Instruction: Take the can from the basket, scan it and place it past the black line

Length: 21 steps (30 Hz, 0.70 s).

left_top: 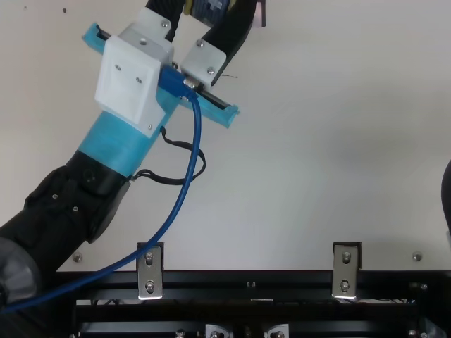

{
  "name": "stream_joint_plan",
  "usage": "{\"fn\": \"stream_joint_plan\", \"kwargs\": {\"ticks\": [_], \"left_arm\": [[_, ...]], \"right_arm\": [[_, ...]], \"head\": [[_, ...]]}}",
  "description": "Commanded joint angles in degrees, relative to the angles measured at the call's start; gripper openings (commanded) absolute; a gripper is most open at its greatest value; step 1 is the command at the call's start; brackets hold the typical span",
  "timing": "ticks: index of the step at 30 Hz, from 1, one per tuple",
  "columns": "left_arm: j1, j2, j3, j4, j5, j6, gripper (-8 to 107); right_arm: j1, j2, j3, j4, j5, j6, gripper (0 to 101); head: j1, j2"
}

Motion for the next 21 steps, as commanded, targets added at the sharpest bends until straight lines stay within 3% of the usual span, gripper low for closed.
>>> {"fn": "stream_joint_plan", "kwargs": {"ticks": [1, 21], "left_arm": [[0.19, 0.13, -0.38, 1.08, 0.29, -0.31, 10], [-1.2, 5.21, -4.03, 6.83, -2.03, -2.77, 10]], "right_arm": [[0.0, 0.0, 0.0, 0.0, 0.0, 0.0, 101], [0.0, 0.0, 0.0, 0.0, 0.0, 0.0, 101]], "head": [[-2.13, -0.14], [-2.13, -0.14]]}}
